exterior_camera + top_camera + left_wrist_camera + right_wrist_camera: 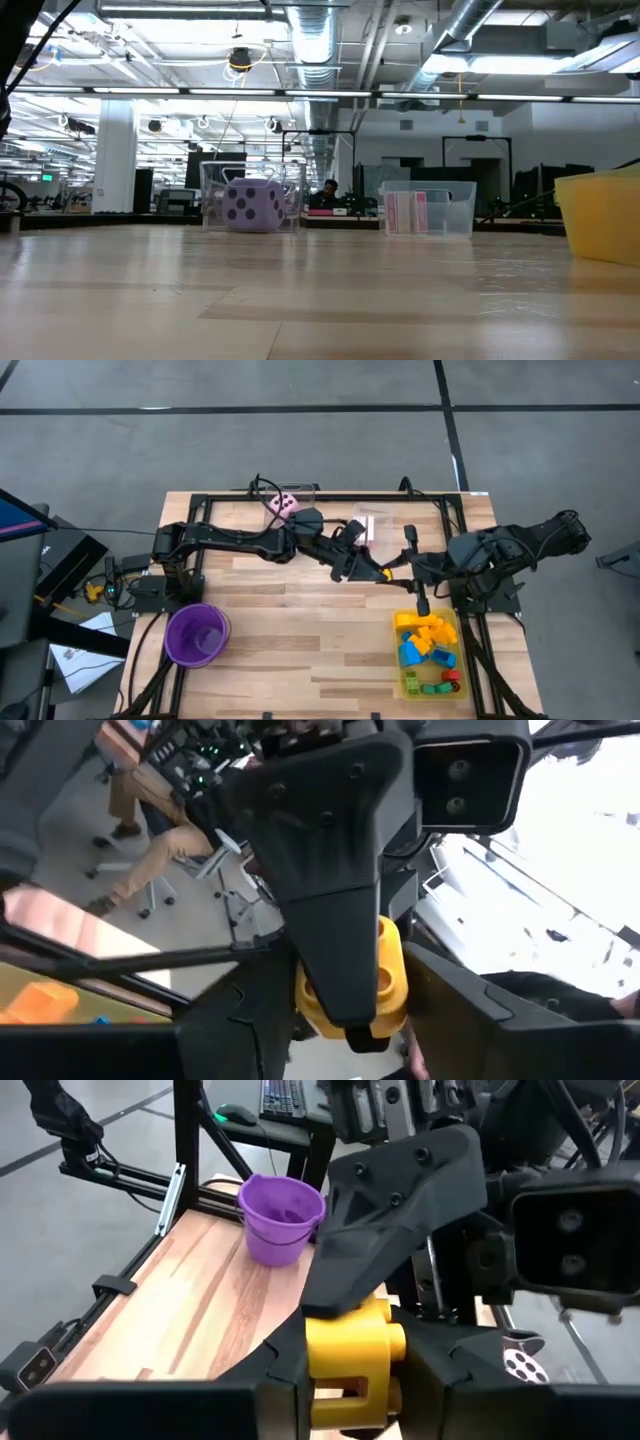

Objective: Pick & Place Toys
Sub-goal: Put the yellow game piece into the bin, then return to Home Position

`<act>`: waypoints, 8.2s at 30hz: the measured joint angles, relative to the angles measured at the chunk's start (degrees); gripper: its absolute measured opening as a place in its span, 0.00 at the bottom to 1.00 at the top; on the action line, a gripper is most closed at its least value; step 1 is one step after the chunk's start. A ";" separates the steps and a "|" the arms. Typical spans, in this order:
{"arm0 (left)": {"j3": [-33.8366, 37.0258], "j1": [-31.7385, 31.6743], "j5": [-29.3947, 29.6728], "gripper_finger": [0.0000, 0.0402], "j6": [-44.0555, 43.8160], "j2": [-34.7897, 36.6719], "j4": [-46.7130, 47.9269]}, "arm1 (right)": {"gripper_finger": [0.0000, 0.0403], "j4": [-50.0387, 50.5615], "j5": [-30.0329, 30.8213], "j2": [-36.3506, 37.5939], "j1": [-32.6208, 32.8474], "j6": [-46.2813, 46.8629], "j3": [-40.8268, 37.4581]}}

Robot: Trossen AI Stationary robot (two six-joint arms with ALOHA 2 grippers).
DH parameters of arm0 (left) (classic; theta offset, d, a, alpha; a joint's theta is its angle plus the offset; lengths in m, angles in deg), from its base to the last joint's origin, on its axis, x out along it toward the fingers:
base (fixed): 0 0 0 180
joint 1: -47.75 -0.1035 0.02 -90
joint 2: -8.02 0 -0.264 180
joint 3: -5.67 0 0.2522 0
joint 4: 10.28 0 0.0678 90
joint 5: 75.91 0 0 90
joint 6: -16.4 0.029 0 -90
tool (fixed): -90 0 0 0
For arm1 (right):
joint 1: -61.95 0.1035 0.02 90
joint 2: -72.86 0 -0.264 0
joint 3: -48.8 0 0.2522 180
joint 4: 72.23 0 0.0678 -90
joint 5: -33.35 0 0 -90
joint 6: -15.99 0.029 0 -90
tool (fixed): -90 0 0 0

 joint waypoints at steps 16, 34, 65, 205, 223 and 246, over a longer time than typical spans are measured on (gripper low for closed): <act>0.52 -4.17 -10.13 0.46 23.61 10.69 25.05 | 0.21 14.31 0.02 4.68 2.37 22.08 0.00; 36.05 0.54 18.02 0.10 45.58 43.32 25.75 | 0.22 26.89 -7.93 4.24 7.39 64.75 -7.69; 85.18 0.94 30.56 0.00 53.44 88.47 11.29 | 0.22 25.44 -10.79 3.80 4.39 79.69 -10.69; 85.09 0.93 32.74 0.01 48.84 103.84 34.81 | 0.00 -38.72 -10.73 51.81 -17.31 12.46 -70.59; 85.09 0.93 32.68 0.01 48.84 103.86 34.83 | 0.00 -34.26 -13.70 63.71 -17.31 5.55 -75.80; 85.09 0.92 32.49 0.01 48.82 103.86 34.83 | 0.00 -34.47 -13.60 63.43 -17.27 5.49 -75.87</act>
